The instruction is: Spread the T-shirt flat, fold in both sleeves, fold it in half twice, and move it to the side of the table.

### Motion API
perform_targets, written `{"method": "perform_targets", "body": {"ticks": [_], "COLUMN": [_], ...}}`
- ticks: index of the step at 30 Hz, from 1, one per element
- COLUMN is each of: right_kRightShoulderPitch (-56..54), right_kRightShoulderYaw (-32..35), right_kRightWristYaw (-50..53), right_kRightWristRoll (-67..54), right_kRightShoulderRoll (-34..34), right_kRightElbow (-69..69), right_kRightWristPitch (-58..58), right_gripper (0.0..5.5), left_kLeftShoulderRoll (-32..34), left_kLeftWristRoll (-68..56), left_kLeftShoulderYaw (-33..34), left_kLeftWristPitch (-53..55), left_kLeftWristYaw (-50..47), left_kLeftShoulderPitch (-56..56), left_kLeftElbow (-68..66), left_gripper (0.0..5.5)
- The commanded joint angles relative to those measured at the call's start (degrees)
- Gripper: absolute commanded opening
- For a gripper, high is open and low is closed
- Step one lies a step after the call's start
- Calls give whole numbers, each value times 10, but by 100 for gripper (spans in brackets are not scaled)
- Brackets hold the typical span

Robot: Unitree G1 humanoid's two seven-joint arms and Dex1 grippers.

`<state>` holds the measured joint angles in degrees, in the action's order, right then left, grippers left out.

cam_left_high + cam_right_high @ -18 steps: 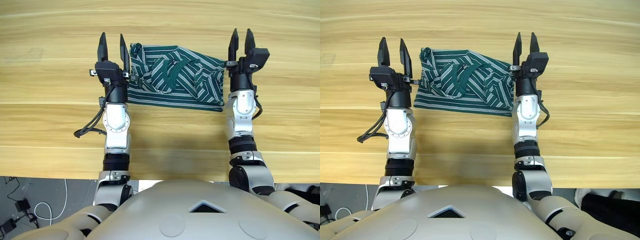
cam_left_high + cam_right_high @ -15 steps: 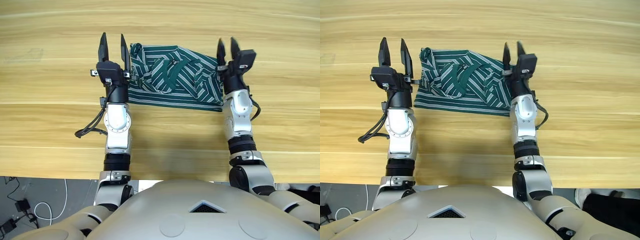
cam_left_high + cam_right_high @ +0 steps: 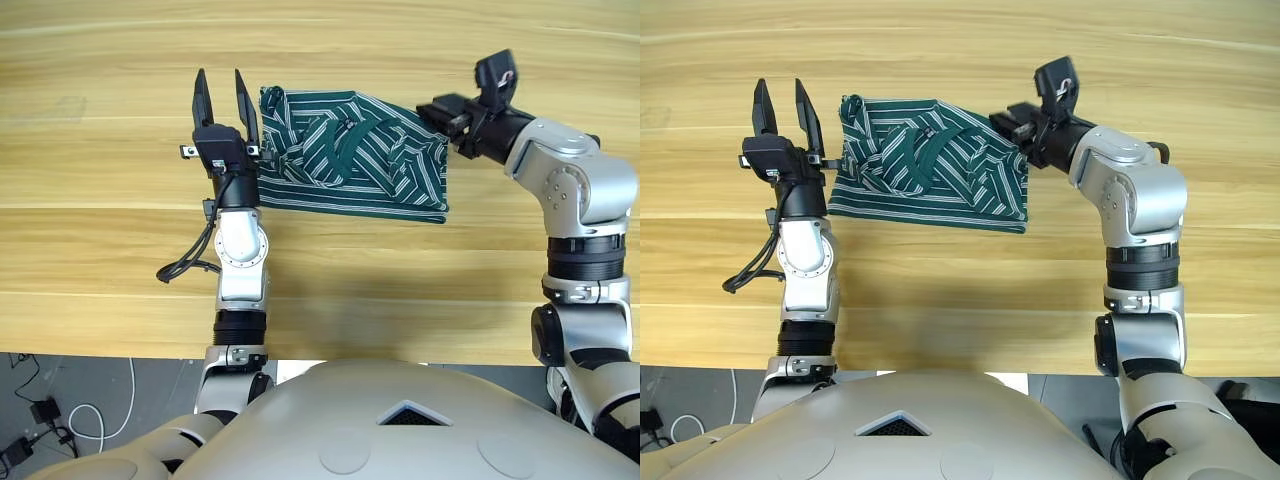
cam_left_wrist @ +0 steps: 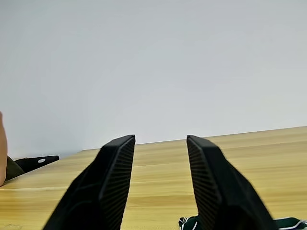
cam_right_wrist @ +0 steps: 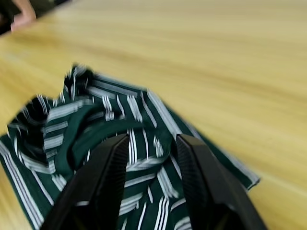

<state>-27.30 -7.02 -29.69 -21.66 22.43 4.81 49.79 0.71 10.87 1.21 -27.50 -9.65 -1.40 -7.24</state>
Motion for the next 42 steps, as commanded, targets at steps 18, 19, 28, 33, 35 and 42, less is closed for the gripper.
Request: {"method": "perform_targets", "body": {"ticks": [18, 19, 28, 33, 35, 42], "right_kRightShoulderPitch": [-126, -120, -102, -80, -71, -64], "right_kRightShoulderYaw": [-51, -54, -50, -62, -69, -78], "right_kRightWristYaw": [-36, -39, -32, -42, -44, -53], "right_kRightWristRoll": [141, 145, 182, 194, 201, 212], "right_kRightShoulderRoll": [-73, -73, -74, -79, -80, -77], "right_kRightElbow": [275, 269, 324, 297, 290, 268], "right_kRightWristPitch": [-159, -159, -199, -193, -195, -203], "right_gripper": [181, 181, 181, 181, 181, 181], "left_kLeftShoulderRoll": [6, 6, 5, 6, 6, 7], "left_kLeftWristRoll": [25, 26, 29, 29, 30, 32], "left_kLeftShoulderYaw": [-16, -17, -19, -21, -22, -25], "left_kLeftWristPitch": [2, 4, 8, 7, 7, 8], "left_kLeftWristYaw": [-17, -17, -20, -22, -24, -24], "left_kLeftShoulderPitch": [-18, -18, -15, -15, -15, -20], "left_kLeftElbow": [-19, -18, -12, -13, -13, -20], "left_gripper": [199, 199, 199, 199, 199, 199]}}
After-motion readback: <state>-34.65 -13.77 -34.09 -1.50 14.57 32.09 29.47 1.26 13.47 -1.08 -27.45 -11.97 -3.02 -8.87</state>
